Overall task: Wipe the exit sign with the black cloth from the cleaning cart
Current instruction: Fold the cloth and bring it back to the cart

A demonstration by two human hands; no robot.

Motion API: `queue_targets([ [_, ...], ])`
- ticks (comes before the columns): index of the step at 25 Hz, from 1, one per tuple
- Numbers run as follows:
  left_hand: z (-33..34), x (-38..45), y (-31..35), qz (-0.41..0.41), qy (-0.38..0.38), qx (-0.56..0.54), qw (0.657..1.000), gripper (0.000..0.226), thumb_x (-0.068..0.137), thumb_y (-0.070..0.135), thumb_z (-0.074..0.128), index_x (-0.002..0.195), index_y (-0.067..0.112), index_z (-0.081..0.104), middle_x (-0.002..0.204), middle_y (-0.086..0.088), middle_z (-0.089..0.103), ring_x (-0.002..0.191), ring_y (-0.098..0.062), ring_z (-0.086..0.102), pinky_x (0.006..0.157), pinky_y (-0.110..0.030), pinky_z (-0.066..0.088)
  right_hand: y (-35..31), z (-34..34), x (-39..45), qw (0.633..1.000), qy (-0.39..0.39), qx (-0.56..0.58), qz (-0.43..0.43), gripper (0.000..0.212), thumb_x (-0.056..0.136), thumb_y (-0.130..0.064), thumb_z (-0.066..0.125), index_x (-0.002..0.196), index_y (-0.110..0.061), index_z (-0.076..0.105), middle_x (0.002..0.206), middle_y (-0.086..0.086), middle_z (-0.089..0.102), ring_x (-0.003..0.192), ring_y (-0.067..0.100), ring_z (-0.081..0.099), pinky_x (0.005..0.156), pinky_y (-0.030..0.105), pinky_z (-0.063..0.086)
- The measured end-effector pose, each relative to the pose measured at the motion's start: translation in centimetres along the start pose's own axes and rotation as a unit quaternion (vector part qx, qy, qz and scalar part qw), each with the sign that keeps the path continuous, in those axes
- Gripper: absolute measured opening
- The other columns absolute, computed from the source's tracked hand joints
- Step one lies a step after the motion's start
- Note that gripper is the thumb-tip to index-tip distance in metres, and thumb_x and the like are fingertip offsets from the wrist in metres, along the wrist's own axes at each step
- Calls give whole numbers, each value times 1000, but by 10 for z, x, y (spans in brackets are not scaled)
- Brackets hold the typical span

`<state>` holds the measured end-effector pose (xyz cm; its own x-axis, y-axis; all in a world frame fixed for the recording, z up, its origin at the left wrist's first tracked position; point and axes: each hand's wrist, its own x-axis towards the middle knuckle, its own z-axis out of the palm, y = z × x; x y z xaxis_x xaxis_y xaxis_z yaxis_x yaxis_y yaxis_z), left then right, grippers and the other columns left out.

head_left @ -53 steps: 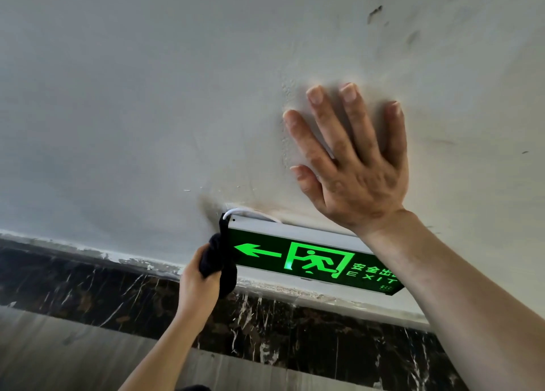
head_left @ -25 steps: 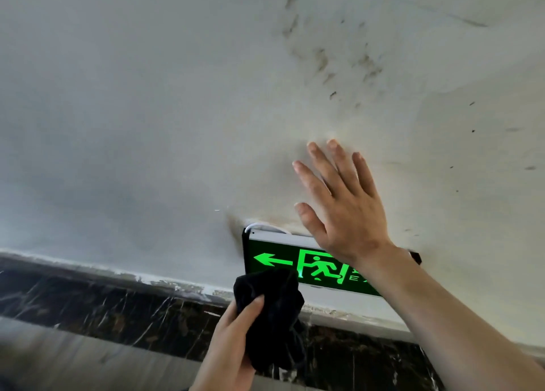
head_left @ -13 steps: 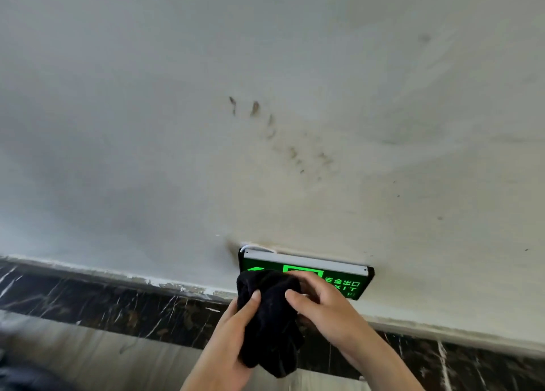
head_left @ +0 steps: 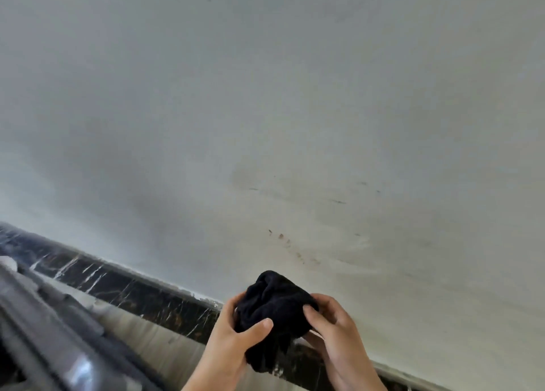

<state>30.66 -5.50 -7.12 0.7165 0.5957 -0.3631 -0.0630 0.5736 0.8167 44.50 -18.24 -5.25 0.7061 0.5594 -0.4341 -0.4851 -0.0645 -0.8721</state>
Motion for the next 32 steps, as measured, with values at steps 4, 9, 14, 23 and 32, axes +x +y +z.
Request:
queue_targets([
  [4, -12, -44, 45, 52, 56, -44, 996, 51, 69, -3, 77, 119, 2, 66, 108, -23, 77, 96, -36, 76, 66, -32, 64, -30, 30, -32, 995, -84, 32, 39, 33, 86, 11, 61, 113, -7, 66, 111, 18, 68, 96, 25, 70, 76, 33, 55],
  [9, -30, -77, 70, 78, 107, -56, 990, 30, 87, 2, 68, 117, -5, 66, 104, -24, 77, 96, -35, 76, 67, -32, 64, -33, 88, -61, 962, -256, 0, 96, 38, 87, 7, 61, 121, -10, 62, 109, 12, 76, 93, 25, 74, 76, 39, 60],
  [14, -83, -118, 111, 89, 130, -88, 984, 45, 76, 12, 77, 120, 3, 67, 114, -21, 76, 103, -34, 75, 70, -32, 63, -34, 154, -66, 966, -236, -87, 50, 13, 91, -2, 62, 103, 1, 65, 91, 13, 73, 78, 20, 72, 65, 36, 60],
  [23, -182, -159, 144, 157, 230, -90, 956, 48, 77, -8, 79, 122, 2, 66, 108, -21, 76, 97, -39, 75, 71, -36, 63, -18, 296, -66, 939, -319, -126, -35, 8, 94, -7, 60, 100, -7, 66, 78, 0, 77, 73, 13, 74, 60, 29, 59],
  [32, -256, -132, 130, 74, 409, -96, 904, 14, 96, -2, 65, 106, 5, 72, 87, -6, 80, 77, -17, 75, 57, -23, 55, 55, 369, -29, 952, -260, -163, 18, 12, 87, 7, 62, 92, -4, 63, 90, 15, 69, 79, 27, 67, 77, 40, 56],
])
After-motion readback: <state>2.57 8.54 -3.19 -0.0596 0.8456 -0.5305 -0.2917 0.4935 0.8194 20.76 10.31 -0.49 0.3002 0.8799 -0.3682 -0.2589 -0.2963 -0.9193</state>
